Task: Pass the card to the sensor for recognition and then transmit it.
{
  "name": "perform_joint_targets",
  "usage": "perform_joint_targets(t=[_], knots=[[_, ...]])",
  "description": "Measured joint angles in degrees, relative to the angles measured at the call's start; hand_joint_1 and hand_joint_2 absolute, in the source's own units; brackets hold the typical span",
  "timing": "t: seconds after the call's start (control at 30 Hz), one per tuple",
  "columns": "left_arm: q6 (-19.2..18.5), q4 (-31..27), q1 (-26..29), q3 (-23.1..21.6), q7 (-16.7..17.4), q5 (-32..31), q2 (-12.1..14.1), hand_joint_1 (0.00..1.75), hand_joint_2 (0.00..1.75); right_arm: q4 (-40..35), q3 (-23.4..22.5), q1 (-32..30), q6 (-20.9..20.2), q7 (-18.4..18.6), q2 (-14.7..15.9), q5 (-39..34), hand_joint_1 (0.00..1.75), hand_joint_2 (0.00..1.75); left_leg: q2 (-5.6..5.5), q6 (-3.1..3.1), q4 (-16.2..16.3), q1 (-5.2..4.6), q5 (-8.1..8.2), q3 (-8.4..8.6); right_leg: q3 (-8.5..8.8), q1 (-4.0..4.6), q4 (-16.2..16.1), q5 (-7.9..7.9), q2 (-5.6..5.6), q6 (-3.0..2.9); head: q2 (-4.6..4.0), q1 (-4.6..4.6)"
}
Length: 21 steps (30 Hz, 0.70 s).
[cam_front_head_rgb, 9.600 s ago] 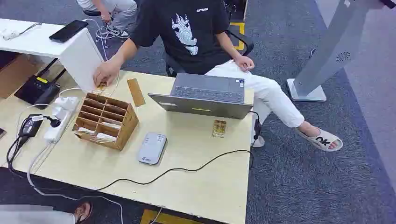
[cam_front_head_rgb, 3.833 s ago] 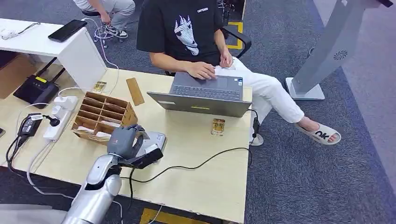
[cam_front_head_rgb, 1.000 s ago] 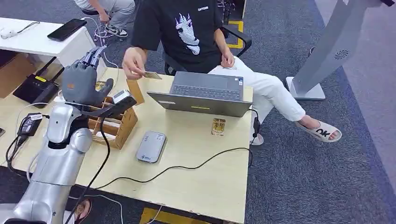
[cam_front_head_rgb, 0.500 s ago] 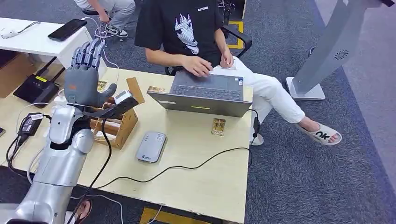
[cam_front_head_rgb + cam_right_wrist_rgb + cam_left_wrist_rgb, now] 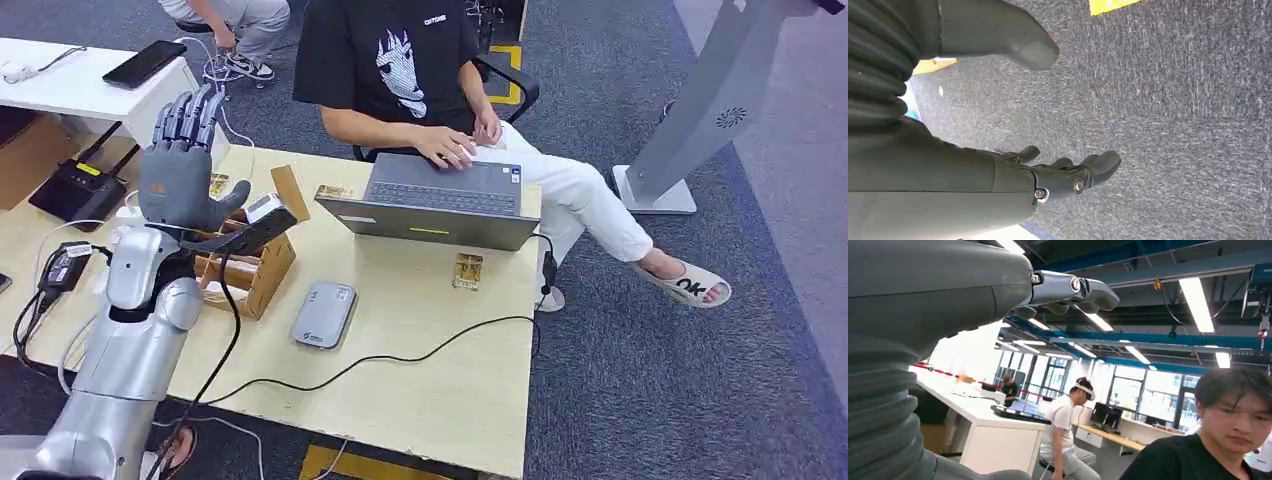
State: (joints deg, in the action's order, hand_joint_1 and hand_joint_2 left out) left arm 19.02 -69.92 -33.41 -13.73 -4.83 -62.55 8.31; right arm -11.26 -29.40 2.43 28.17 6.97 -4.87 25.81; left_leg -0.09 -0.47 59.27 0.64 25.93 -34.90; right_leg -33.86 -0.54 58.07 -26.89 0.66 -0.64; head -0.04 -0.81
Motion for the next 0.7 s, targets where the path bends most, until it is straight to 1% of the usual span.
perform_joint_targets(t=[0.13,0.17,0.2,0.23,0.27,0.3,0.33,0.37,0.4,0.5,0.7], knots=[[0.0,0.0,0.0,0.0,0.0,0.0,0.0,0.0,1.75,0.0,0.0,0.0,0.0,0.0,0.0,0.0,0.0,1.75,0.0,0.0,0.0,0.0,0.0,0.0,0.0,0.0,0.0,0.0,0.0,0.0,0.0,0.0],[-1.0,-0.1,0.3,0.0,-0.1,0.0,0.1,0.0,1.75,0.0,0.0,0.0,0.1,0.0,0.0,-0.5,0.0,1.75,0.0,0.0,0.0,0.0,0.01,-0.05,0.06,0.0,0.0,0.0,-0.01,0.0,0.0,0.0],[-4.0,-2.0,1.9,0.0,-0.6,-0.2,0.9,0.0,1.75,0.0,-0.5,0.0,0.3,-0.2,-0.2,-2.1,0.0,1.75,0.06,0.0,0.0,-0.02,0.03,0.05,0.08,-0.01,0.0,0.0,0.06,0.0,0.0,0.2],[-6.5,-5.0,5.0,0.0,-1.0,-0.3,2.3,0.0,1.75,-0.1,-1.3,0.1,0.4,-0.5,-0.4,-3.2,0.0,1.75,0.24,-0.06,-0.1,-0.05,0.26,0.11,0.26,-0.02,0.0,-0.03,0.27,-0.02,0.02,0.2],[-6.5,-8.8,10.0,0.0,-1.1,-0.9,4.4,0.0,1.75,-0.1,-2.2,0.0,0.7,-1.1,-0.8,-3.5,0.0,1.75,0.62,-0.19,-0.2,-0.1,0.46,0.47,0.31,-0.09,0.0,-0.12,0.7,-0.09,0.0,0.24],[-6.1,-12.8,14.7,0.0,-1.0,-0.9,5.9,0.0,1.75,-0.1,-2.9,-0.3,0.8,-1.5,-1.0,-3.5,0.0,1.75,0.93,-0.13,-0.2,-0.12,0.6,0.72,0.3,-0.15,0.0,-0.19,1.02,-0.08,0.0,0.05],[-6.0,-16.1,19.0,0.0,-1.0,-1.1,6.9,0.0,1.75,-0.1,-3.4,-0.6,0.9,-1.7,-1.3,-3.5,0.0,1.75,1.01,-0.12,-0.1,-0.11,0.61,0.75,0.3,-0.15,0.0,-0.31,1.07,-0.02,0.0,-0.33],[-6.0,-17.9,22.1,0.0,-1.2,-1.2,7.7,0.0,1.75,-0.1,-4.0,-1.0,0.9,-1.8,-1.4,-3.5,0.0,1.75,0.79,-0.1,-0.1,-0.05,0.6,0.59,0.24,-0.12,0.0,-0.42,0.88,0.01,0.0,-0.46],[-6.1,-19.7,23.8,0.0,-1.3,-1.2,8.2,0.0,1.75,-0.1,-4.4,-1.2,0.9,-1.8,-1.5,-3.5,0.0,1.75,0.42,-0.09,-0.1,-0.04,0.58,0.46,0.21,-0.1,0.0,-0.46,0.57,0.02,0.02,-0.28],[-7.3,-22.6,26.2,0.0,-1.4,-0.6,9.5,0.0,1.75,-0.1,-5.4,-0.8,1.2,-1.5,-1.6,-3.3,0.0,1.75,0.12,-0.08,-0.1,-0.04,0.58,0.4,0.3,-0.09,0.0,-0.56,0.22,0.01,0.02,-0.24],[-7.9,-25.1,27.9,0.0,-1.8,-0.9,9.9,0.0,1.75,-0.1,-6.4,-0.8,1.5,-0.8,-1.8,-3.1,0.0,1.75,0.12,-0.04,-0.1,-0.05,0.55,0.4,0.35,-0.09,0.0,-0.52,0.17,0.03,0.0,-0.24]])
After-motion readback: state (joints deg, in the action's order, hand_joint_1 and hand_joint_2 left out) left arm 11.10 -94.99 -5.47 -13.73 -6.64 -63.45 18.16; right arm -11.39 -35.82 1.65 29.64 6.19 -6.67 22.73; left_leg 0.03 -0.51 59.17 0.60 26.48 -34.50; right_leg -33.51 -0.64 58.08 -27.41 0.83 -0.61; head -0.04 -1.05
